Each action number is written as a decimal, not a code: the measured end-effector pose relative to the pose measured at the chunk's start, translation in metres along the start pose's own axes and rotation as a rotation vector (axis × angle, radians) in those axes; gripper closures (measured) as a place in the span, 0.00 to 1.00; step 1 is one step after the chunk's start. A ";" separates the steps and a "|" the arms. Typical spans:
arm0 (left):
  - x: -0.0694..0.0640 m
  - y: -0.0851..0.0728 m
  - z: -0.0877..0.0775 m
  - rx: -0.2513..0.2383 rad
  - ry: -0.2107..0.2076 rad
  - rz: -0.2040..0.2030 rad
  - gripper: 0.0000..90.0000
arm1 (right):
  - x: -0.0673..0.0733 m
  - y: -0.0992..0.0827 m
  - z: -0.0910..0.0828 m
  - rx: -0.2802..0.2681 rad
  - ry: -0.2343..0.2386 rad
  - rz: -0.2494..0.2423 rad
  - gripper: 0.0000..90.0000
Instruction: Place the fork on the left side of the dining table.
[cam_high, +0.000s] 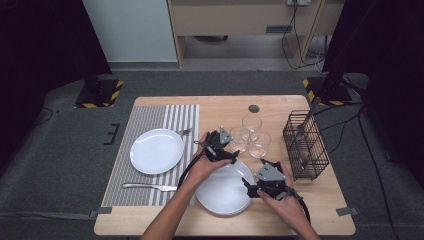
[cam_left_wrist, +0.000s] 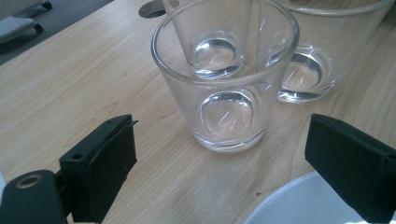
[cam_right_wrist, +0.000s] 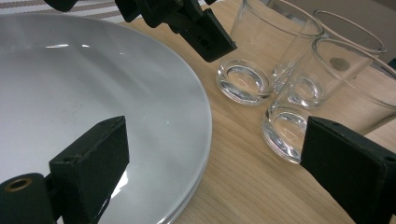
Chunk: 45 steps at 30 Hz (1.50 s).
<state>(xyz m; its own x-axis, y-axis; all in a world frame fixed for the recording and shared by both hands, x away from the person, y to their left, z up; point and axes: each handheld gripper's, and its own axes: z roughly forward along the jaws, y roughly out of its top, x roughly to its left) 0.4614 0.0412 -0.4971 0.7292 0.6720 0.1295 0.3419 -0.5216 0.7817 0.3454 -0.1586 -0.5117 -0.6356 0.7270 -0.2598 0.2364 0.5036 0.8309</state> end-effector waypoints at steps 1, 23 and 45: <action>0.000 0.000 0.001 0.002 -0.001 0.002 0.09 | 0.000 0.000 0.000 0.000 0.000 -0.001 0.09; 0.002 0.003 0.008 -0.003 -0.017 -0.021 0.09 | 0.003 -0.001 0.001 0.007 0.006 -0.013 0.09; 0.000 0.021 0.027 -0.008 -0.031 -0.039 0.10 | 0.007 -0.001 0.003 0.013 0.015 -0.028 0.09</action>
<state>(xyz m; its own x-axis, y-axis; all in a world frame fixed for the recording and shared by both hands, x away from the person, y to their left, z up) 0.4844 0.0156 -0.4973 0.7334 0.6751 0.0796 0.3659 -0.4907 0.7907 0.3433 -0.1528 -0.5158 -0.6529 0.7056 -0.2754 0.2279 0.5297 0.8170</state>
